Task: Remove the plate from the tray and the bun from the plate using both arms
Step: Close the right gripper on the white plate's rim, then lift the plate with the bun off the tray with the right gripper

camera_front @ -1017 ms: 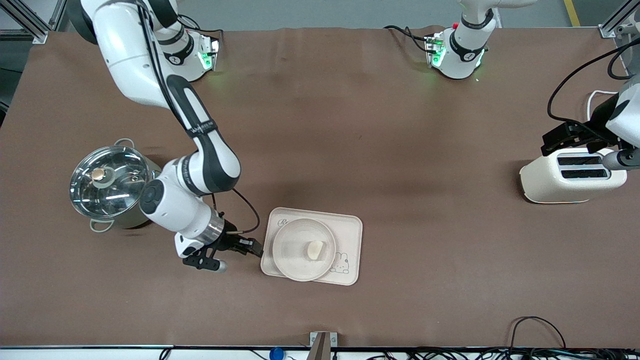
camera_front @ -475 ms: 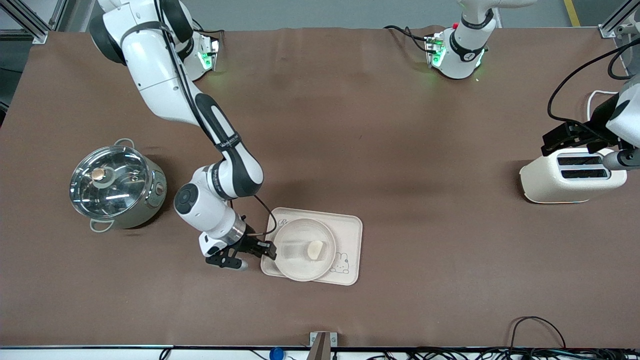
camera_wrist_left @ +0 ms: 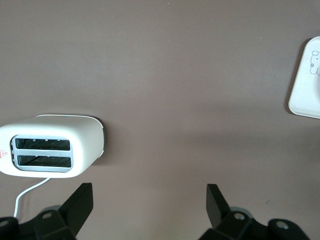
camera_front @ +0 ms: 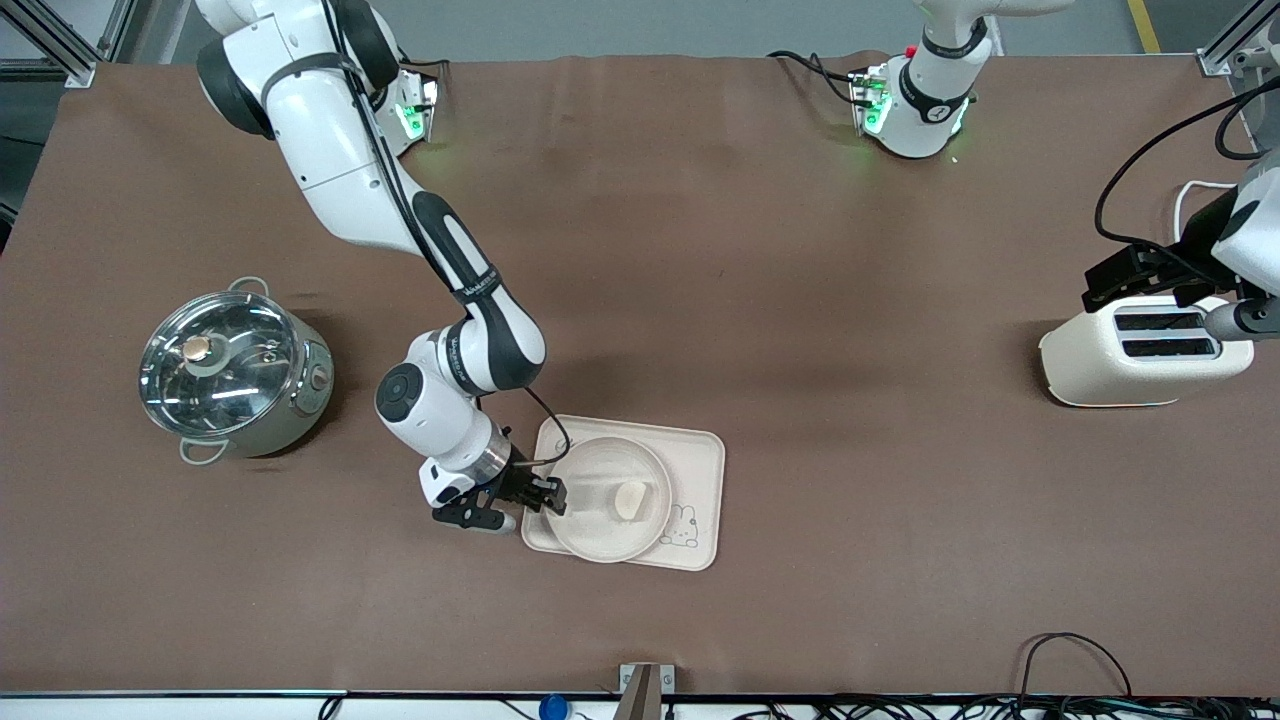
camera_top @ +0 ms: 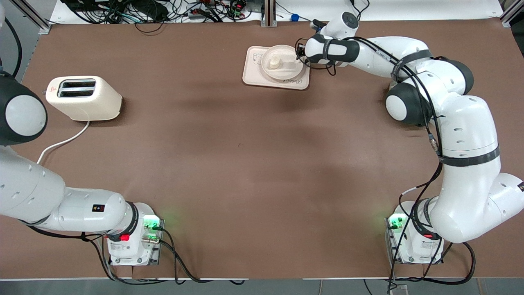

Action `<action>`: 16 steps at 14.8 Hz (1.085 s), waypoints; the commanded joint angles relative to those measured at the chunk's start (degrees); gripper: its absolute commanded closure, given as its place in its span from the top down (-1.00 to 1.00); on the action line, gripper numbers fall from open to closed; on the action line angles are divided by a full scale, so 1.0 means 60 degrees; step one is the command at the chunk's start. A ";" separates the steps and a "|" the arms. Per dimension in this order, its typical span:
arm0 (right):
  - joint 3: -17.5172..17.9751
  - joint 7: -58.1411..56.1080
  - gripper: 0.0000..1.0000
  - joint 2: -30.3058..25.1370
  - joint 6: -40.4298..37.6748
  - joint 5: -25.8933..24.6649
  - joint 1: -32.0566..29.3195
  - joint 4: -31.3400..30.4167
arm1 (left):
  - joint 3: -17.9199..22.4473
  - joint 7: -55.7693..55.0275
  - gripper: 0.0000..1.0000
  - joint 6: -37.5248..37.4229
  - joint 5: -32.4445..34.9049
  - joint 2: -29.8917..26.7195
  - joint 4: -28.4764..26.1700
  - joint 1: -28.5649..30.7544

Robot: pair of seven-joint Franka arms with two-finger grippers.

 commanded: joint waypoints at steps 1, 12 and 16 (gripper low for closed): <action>-0.0063 0.0047 -0.75 0.0059 0.0054 0.0181 0.0090 0.0118 | 0.0049 0.0122 1.00 -0.0171 -0.0126 0.0112 0.0262 0.0015; -0.0063 0.0677 -0.99 -0.2617 -0.0345 0.0166 0.1083 -0.2613 | 0.0064 0.0122 1.00 -0.0171 -0.0976 0.0185 0.0262 0.0352; -0.0063 0.1086 -0.99 -0.4508 0.0521 0.0196 0.2400 -0.5472 | 0.0034 -0.0023 1.00 -0.0142 -0.1573 0.0229 0.0204 0.0308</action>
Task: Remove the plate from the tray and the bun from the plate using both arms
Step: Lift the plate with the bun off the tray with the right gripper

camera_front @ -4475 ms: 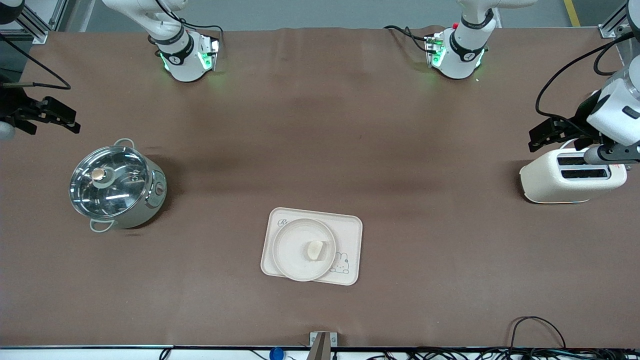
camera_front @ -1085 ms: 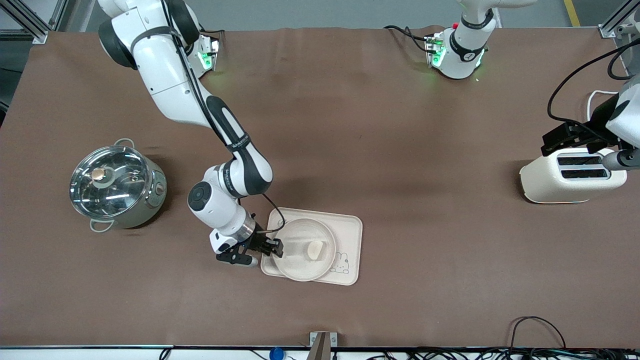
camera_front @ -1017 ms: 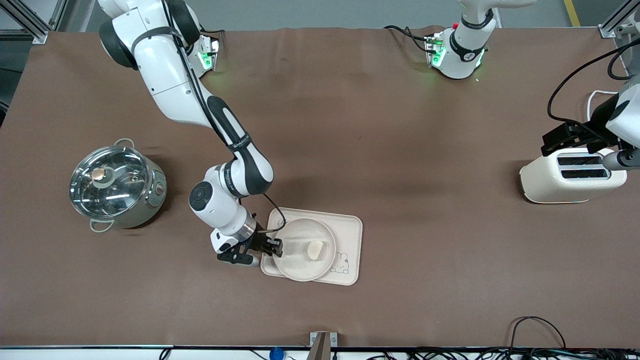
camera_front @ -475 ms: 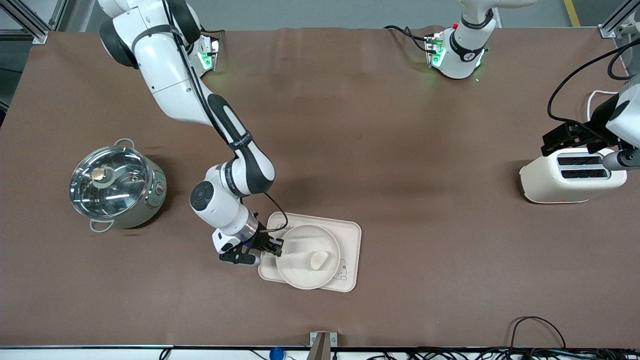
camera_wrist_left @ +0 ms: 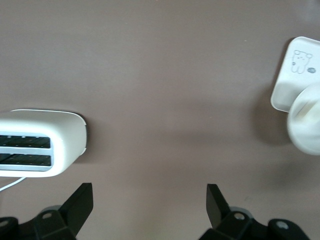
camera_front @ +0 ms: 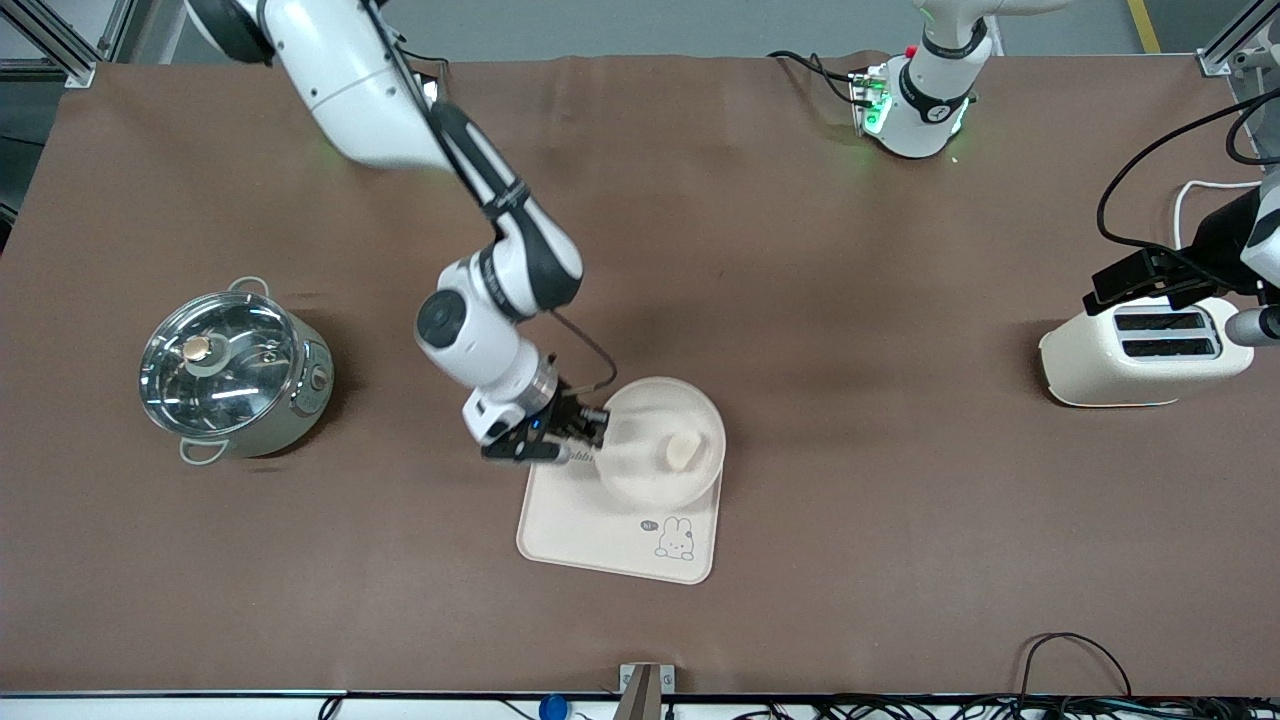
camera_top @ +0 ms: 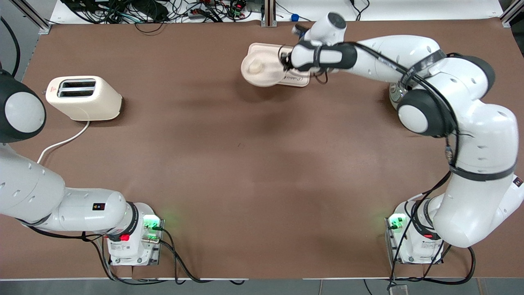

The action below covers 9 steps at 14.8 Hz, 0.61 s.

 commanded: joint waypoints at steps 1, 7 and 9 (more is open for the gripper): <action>-0.0091 0.0445 -0.99 -0.1702 0.0878 0.0190 0.0976 -0.2614 | 0.0019 -0.0257 1.00 -0.0054 -0.0631 0.0185 0.0187 -0.0159; -0.0076 0.1179 -0.99 -0.1675 0.2887 0.0452 0.2677 -0.4273 | -0.0289 -0.1928 1.00 0.1932 -0.0515 0.0683 -0.0862 -0.1330; -0.0091 0.1179 -0.97 -0.1646 0.3077 0.0659 0.2956 -0.4332 | -0.0303 -0.2687 1.00 0.3353 -0.0515 0.0625 -0.1917 -0.1857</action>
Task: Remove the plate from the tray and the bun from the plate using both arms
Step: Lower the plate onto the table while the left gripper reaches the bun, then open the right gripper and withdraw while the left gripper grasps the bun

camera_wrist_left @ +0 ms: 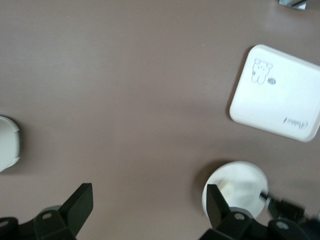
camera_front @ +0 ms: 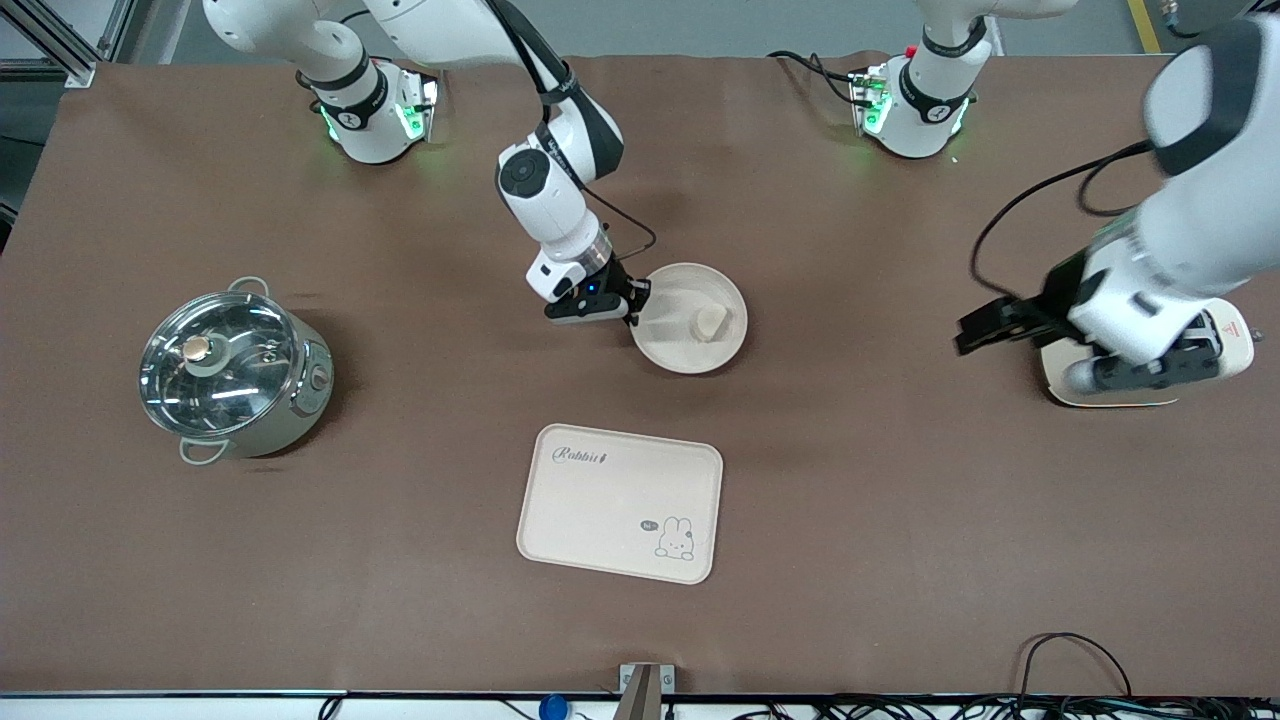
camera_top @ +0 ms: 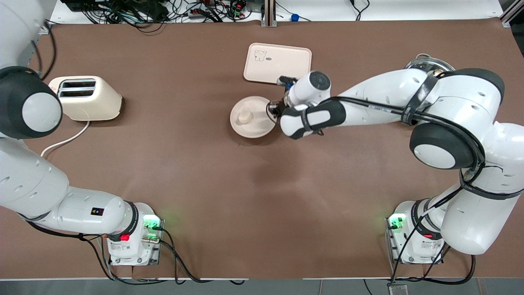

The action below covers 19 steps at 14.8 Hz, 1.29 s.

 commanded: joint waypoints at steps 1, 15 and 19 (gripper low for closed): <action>-0.0081 0.0024 -0.96 -0.0289 0.0276 0.0386 0.0301 -0.0389 | -0.0008 -0.0717 1.00 0.1669 -0.0082 -0.0131 -0.1389 -0.0562; -0.1382 -0.1378 1.00 -0.1255 -0.4434 0.0269 -0.1675 0.1966 | -0.1544 -0.3956 1.00 0.7355 -0.0067 -0.0087 -0.6282 -0.2366; -0.3196 -0.1938 1.00 -0.1241 -0.6631 0.0254 -0.1852 0.3562 | -0.1751 -0.4600 1.00 0.7811 -0.0038 0.0162 -0.6505 -0.2907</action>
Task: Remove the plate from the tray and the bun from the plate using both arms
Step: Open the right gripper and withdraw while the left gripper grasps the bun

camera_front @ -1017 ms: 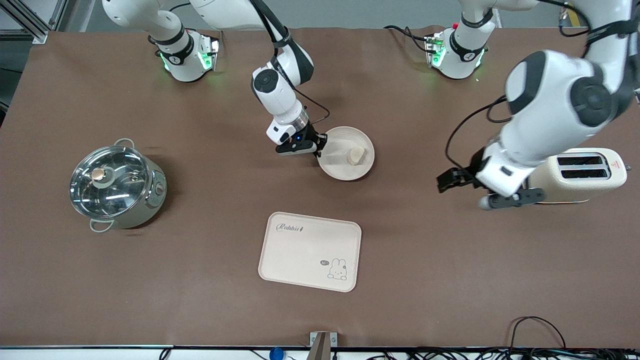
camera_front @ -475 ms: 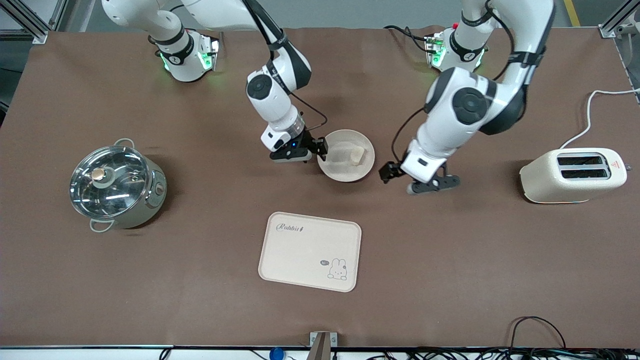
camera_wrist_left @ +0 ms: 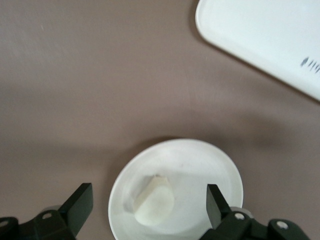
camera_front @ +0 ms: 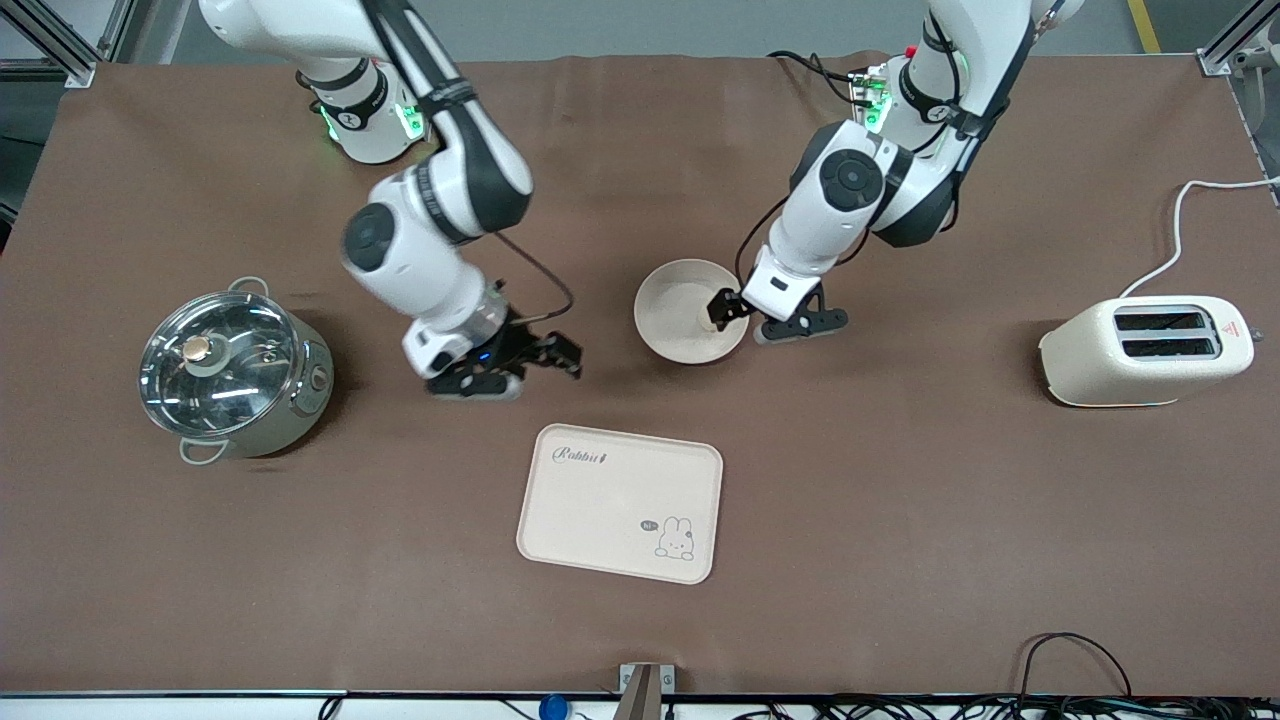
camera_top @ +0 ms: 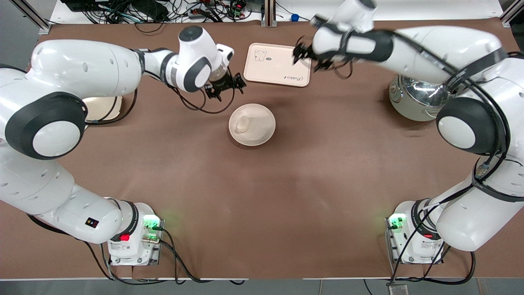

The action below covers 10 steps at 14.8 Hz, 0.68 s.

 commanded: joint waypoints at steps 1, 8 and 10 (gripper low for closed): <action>-0.1103 -0.0236 1.00 0.0040 -0.1613 -0.0099 -0.0118 0.1175 | -0.0001 -0.0353 1.00 0.0422 -0.0037 0.0001 -0.0155 -0.0334; -0.2015 -0.1112 1.00 -0.0457 -0.4490 -0.2236 -0.1611 0.2527 | 0.0042 -0.1581 1.00 0.1800 0.0547 0.1129 -0.0272 -0.1299; -0.2293 -0.1918 1.00 -0.0910 -0.5131 -0.3070 -0.1802 0.2673 | 0.0042 -0.1730 1.00 0.1946 0.0826 0.1145 -0.0534 -0.1330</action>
